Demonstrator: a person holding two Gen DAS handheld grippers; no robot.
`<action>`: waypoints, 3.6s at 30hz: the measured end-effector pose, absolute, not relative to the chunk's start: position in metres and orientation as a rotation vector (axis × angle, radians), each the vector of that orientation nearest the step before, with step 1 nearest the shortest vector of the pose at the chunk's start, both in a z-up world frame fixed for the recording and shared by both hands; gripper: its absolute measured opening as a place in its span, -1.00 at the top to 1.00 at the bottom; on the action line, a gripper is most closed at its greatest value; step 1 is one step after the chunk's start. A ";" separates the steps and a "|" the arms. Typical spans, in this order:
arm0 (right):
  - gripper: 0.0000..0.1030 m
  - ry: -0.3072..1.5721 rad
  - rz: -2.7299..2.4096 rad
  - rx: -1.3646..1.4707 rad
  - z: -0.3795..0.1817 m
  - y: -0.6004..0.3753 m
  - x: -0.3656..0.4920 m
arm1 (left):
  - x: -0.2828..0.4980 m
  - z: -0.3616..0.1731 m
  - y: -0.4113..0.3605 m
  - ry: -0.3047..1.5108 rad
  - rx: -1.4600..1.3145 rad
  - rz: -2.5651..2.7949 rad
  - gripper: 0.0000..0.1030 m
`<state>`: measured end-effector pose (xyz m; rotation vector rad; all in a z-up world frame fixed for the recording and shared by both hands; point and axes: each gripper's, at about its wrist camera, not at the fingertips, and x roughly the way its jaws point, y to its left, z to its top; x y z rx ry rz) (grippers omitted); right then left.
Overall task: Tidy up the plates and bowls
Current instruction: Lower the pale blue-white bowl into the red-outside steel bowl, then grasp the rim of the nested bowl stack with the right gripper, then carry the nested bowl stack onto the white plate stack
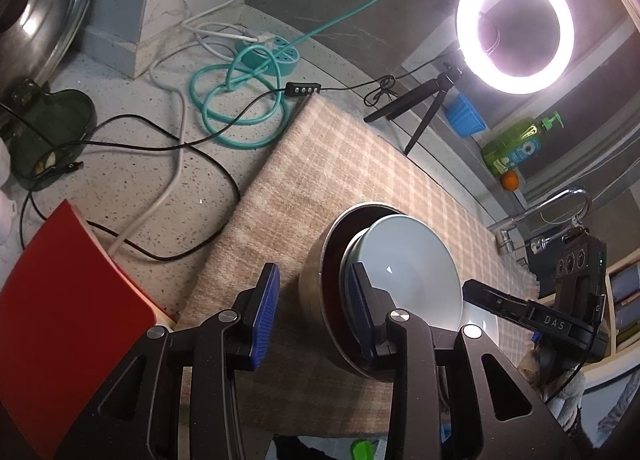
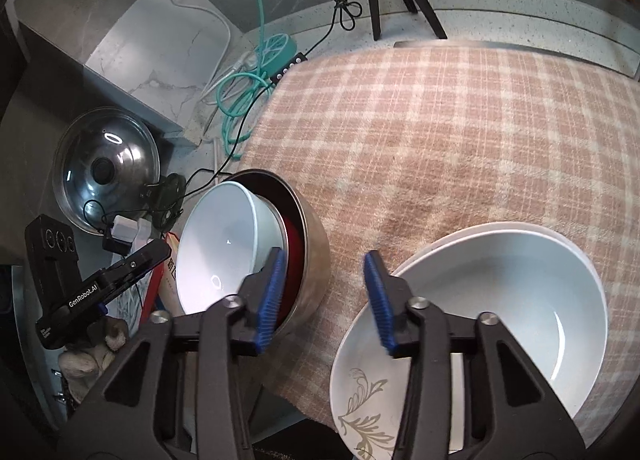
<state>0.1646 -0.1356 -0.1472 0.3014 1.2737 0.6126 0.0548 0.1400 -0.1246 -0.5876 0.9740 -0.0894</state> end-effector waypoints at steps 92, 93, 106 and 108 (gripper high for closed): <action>0.74 1.262 0.316 0.367 -0.115 -0.295 0.095 | 0.066 -0.101 -0.046 1.088 -0.345 -0.473 0.84; 0.74 1.264 0.311 0.371 -0.117 -0.297 0.094 | 0.065 -0.102 -0.048 1.093 -0.344 -0.476 0.84; 0.74 1.280 0.296 0.403 -0.127 -0.303 0.091 | 0.064 -0.108 -0.055 1.121 -0.341 -0.480 0.83; 0.74 1.280 0.297 0.398 -0.127 -0.303 0.091 | 0.063 -0.108 -0.055 1.122 -0.341 -0.478 0.83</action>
